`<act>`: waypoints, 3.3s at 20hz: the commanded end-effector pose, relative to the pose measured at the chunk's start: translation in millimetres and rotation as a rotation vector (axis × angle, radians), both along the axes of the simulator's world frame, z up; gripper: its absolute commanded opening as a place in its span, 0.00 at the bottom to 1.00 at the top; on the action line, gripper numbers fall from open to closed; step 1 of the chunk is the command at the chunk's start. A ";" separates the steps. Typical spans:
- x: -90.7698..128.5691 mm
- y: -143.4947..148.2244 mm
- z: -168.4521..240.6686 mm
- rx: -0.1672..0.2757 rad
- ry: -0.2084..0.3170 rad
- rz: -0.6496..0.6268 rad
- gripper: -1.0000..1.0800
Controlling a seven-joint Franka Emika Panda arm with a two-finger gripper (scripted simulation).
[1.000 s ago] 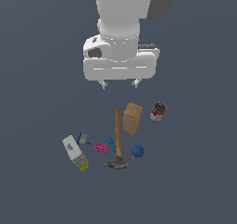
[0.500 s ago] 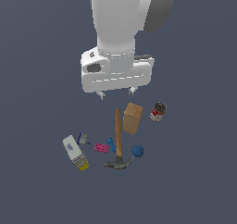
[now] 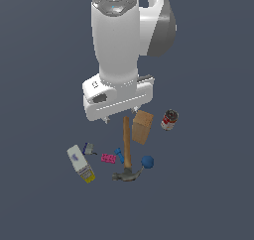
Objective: Pick up a designated object from a clutter of objects.
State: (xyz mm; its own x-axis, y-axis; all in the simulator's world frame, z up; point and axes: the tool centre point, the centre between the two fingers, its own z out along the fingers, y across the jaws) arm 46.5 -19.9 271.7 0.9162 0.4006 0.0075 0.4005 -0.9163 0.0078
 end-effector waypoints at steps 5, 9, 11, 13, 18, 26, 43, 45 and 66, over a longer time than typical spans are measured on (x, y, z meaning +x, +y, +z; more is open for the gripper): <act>14.2 -10.9 -30.7 -0.005 0.003 0.159 0.96; 21.7 -17.6 -50.2 -0.008 0.005 0.255 0.96; 25.2 -21.0 -60.1 -0.008 0.006 0.304 0.96; 28.5 -24.3 -70.1 -0.009 0.007 0.352 0.96; 35.7 -32.5 -95.6 -0.010 0.009 0.474 0.96; 44.4 -45.4 -137.7 -0.008 0.012 0.668 0.96; 50.8 -63.8 -204.5 -0.002 0.012 0.965 0.96; 50.9 -64.5 -207.3 -0.001 0.011 0.977 0.96; 50.3 -65.2 -259.3 -0.001 0.011 0.987 0.96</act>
